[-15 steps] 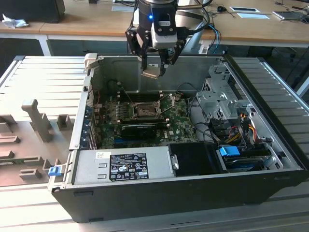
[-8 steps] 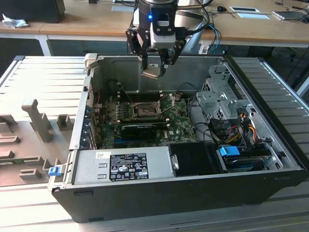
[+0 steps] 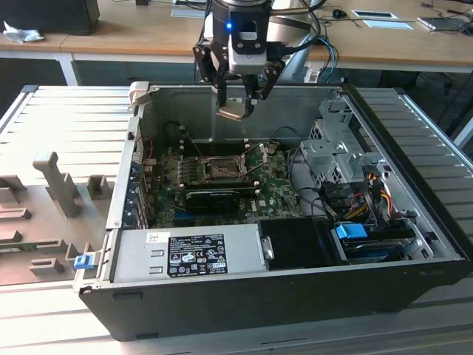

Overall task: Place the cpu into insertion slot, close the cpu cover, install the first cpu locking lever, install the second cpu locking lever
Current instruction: 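Place the cpu into insertion slot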

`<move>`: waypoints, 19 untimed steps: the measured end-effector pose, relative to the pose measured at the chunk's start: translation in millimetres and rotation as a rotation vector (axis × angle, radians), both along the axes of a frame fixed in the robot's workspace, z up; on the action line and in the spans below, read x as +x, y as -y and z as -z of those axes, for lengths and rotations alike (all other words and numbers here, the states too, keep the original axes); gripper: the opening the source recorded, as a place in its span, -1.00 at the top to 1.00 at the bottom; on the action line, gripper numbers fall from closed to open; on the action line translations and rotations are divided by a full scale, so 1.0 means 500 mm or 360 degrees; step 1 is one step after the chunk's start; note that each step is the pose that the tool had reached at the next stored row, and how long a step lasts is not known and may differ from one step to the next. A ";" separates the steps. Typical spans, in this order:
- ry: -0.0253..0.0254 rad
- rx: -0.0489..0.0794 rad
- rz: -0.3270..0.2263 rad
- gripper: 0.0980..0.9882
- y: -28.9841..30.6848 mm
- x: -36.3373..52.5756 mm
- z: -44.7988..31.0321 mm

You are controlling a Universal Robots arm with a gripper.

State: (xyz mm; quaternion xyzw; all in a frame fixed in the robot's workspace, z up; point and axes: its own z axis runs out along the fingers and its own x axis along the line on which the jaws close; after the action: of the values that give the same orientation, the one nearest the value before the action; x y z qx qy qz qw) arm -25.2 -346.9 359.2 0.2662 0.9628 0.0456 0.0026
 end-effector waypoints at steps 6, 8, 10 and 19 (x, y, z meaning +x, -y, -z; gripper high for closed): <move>0.00000 0.0000 0.0045 0.03 0.000 0.000 0.000; 0.00000 0.0000 0.0057 0.03 0.000 0.000 0.001; 0.00000 0.0000 0.0059 0.03 0.000 0.000 0.002; 0.00000 0.0000 0.0060 0.03 0.000 0.000 0.004</move>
State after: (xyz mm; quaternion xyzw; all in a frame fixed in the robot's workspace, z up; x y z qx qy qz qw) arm -25.2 -346.8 357.0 0.2844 0.9576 0.0456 0.0034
